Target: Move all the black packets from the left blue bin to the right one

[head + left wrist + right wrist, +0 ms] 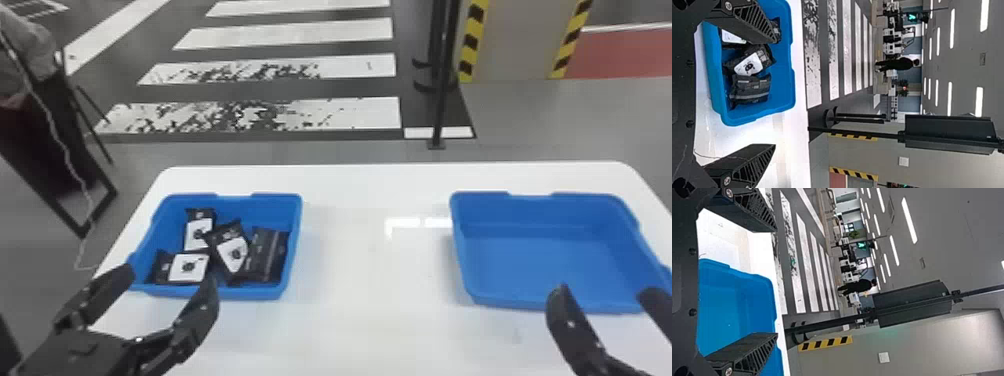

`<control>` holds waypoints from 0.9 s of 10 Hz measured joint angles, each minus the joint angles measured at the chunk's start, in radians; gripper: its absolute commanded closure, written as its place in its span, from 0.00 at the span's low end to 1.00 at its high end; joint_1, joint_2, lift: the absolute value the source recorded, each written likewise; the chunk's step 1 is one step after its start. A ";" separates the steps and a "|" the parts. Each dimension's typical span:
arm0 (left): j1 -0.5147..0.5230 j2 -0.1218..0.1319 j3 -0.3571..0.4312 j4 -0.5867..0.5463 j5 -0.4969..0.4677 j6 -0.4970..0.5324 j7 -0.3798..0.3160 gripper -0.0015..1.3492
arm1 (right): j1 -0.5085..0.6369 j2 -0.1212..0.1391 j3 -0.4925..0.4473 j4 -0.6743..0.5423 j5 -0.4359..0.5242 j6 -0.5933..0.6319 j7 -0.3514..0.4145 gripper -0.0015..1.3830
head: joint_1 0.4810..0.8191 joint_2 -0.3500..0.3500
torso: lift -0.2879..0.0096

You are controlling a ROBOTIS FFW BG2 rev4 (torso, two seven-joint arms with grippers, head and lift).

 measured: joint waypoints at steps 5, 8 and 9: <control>0.000 0.000 0.000 0.000 0.002 0.000 0.000 0.08 | 0.000 0.000 0.000 -0.003 0.005 0.000 0.000 0.05 | 0.63 0.69 | 0.50; 0.000 0.001 0.000 0.000 0.000 0.006 0.000 0.07 | -0.001 0.000 0.000 -0.003 0.002 0.000 0.000 0.06 | 0.63 0.69 | 0.50; -0.009 0.003 0.000 0.005 -0.001 0.017 0.000 0.07 | -0.001 0.000 0.000 -0.003 0.002 0.000 0.000 0.06 | 0.63 0.69 | 0.50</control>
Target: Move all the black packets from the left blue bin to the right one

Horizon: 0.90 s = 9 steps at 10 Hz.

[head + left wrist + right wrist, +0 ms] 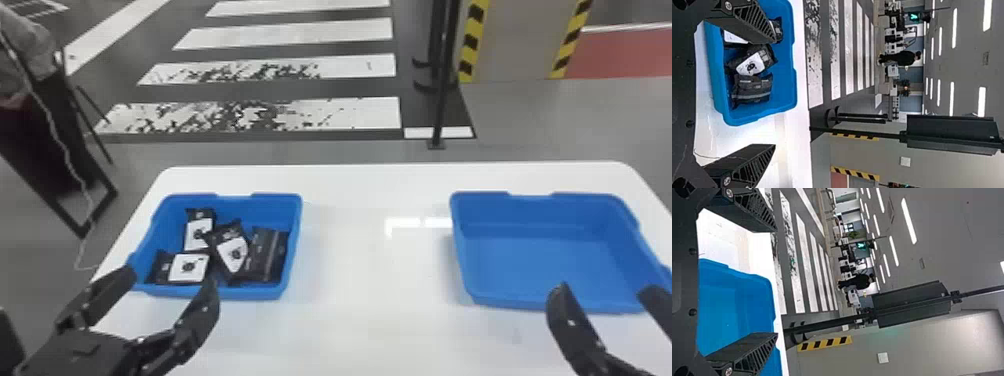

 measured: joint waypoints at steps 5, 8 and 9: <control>-0.191 0.051 0.026 0.126 0.000 0.185 0.000 0.08 | 0.000 0.000 0.000 0.006 -0.009 0.001 0.000 0.06 | 0.63 0.75 | 0.50; -0.377 0.104 0.017 0.274 -0.006 0.296 -0.029 0.07 | -0.005 0.000 0.001 0.010 -0.013 0.001 0.000 0.06 | 0.63 0.76 | 0.50; -0.428 0.121 0.012 0.322 -0.008 0.326 -0.035 0.08 | -0.007 0.000 0.002 0.011 -0.014 0.000 0.000 0.06 | 0.63 0.76 | 0.50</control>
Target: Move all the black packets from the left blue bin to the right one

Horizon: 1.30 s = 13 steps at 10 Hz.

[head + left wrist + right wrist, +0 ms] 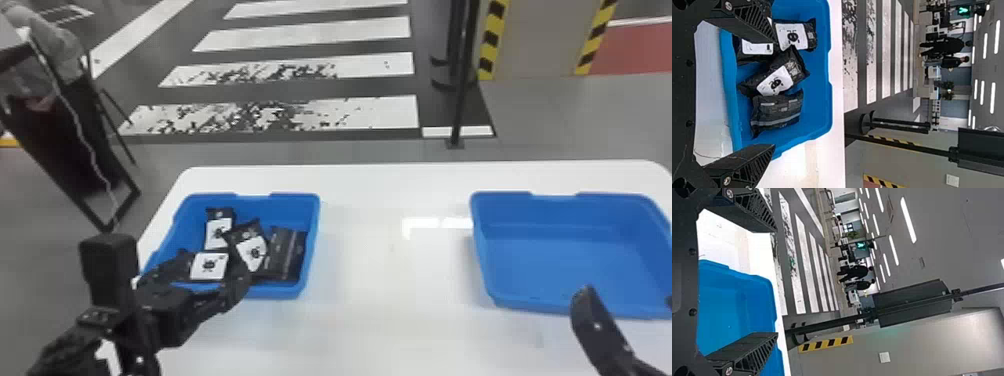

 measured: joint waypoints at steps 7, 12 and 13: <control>-0.394 0.060 -0.021 0.389 -0.096 0.207 -0.245 0.09 | -0.008 0.000 0.009 0.006 -0.004 0.000 0.001 0.06 | 0.63 0.77 | 0.50; -0.538 0.091 -0.094 0.584 -0.104 0.260 -0.391 0.10 | -0.015 0.000 0.016 0.013 -0.008 0.000 0.001 0.06 | 0.63 0.70 | 0.50; -0.568 0.098 -0.111 0.625 -0.101 0.253 -0.415 0.10 | -0.016 0.000 0.018 0.015 -0.009 0.000 0.001 0.06 | 0.63 0.68 | 0.50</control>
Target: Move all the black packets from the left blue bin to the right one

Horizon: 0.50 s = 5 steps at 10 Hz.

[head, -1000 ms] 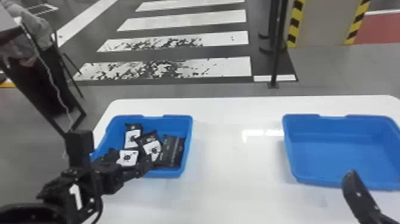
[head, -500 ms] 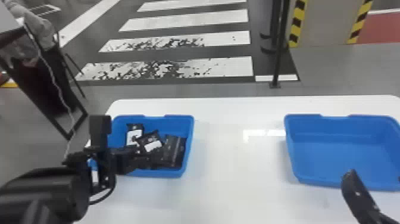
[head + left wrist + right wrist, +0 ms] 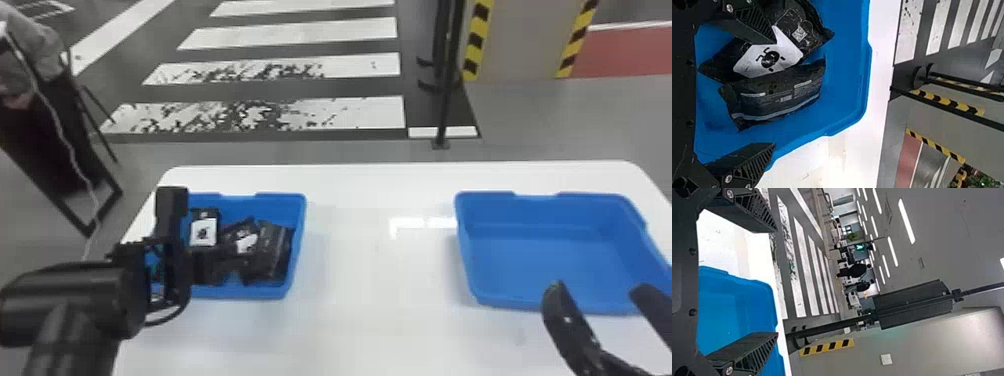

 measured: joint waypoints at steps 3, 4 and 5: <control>-0.026 0.000 -0.015 0.041 0.019 -0.004 -0.015 0.11 | -0.002 0.000 0.004 0.004 -0.006 0.000 0.000 0.07 | 0.63 0.67 | 0.50; -0.024 -0.003 -0.016 0.042 0.022 -0.006 -0.015 0.11 | -0.002 0.000 0.004 0.005 -0.008 0.000 0.000 0.07 | 0.63 0.66 | 0.50; -0.025 -0.007 -0.014 0.042 0.022 -0.008 -0.013 0.16 | -0.003 0.000 0.004 0.006 -0.010 0.000 0.000 0.07 | 0.63 0.66 | 0.50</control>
